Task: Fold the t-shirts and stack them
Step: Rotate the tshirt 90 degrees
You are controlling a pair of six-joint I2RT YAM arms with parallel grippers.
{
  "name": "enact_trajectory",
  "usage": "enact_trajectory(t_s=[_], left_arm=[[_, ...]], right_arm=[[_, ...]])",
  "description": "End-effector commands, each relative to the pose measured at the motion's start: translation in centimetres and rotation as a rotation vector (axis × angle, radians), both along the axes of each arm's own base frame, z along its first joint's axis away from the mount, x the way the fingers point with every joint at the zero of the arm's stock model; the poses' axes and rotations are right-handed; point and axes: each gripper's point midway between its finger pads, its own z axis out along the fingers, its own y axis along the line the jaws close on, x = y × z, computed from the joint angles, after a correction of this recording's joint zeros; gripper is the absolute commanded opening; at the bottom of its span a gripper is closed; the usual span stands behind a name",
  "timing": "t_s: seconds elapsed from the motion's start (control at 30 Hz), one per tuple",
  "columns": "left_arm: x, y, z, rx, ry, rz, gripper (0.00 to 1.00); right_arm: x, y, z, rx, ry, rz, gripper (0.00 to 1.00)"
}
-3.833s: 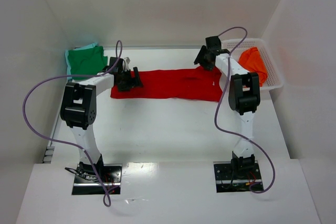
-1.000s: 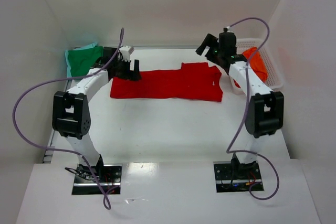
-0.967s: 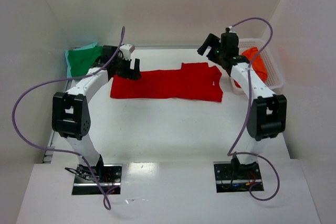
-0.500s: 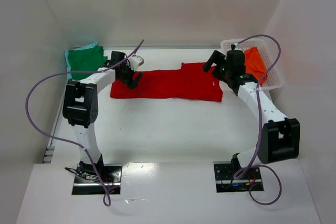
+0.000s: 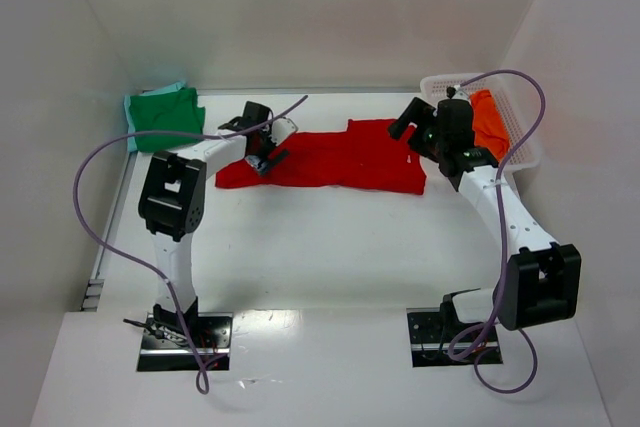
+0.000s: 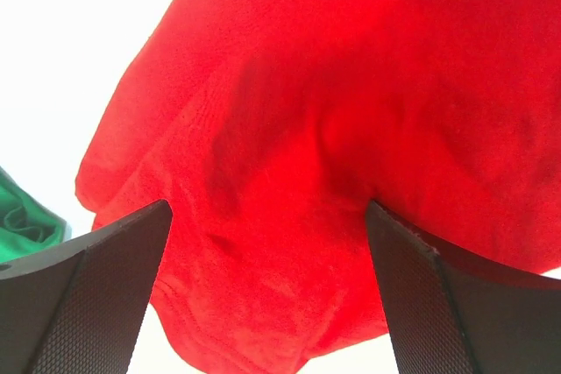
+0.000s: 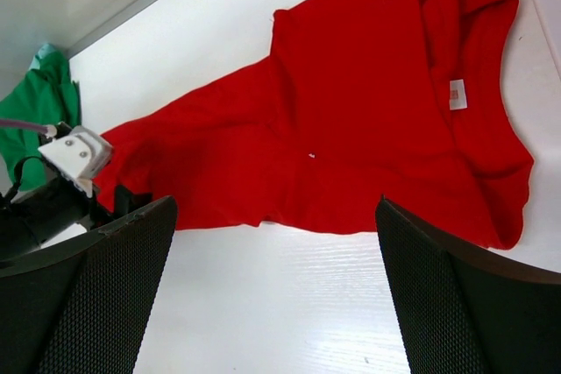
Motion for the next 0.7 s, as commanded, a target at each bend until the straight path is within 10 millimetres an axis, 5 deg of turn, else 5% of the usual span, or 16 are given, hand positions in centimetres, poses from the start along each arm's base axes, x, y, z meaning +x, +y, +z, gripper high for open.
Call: enact_trajectory(t_s=[0.0,0.2,0.37,0.67], left_arm=[[-5.0,0.2,-4.6,0.037,0.232,0.084,1.00],[-8.1,-1.8,-4.1,0.011,0.285,0.085,1.00],[-10.8,-6.5,-1.4,-0.150,0.306,0.117,1.00],[-20.5,-10.1,-1.2,-0.312,0.513,0.260,1.00]], right_arm=[[0.2,-0.3,0.3,-0.003,-0.004,-0.005,0.99],[0.2,-0.4,0.4,-0.021,-0.006,0.005,0.99],[0.0,-0.3,-0.2,-0.039,0.018,0.021,0.99],[-0.2,-0.3,-3.9,-0.056,0.152,0.026,0.99]])
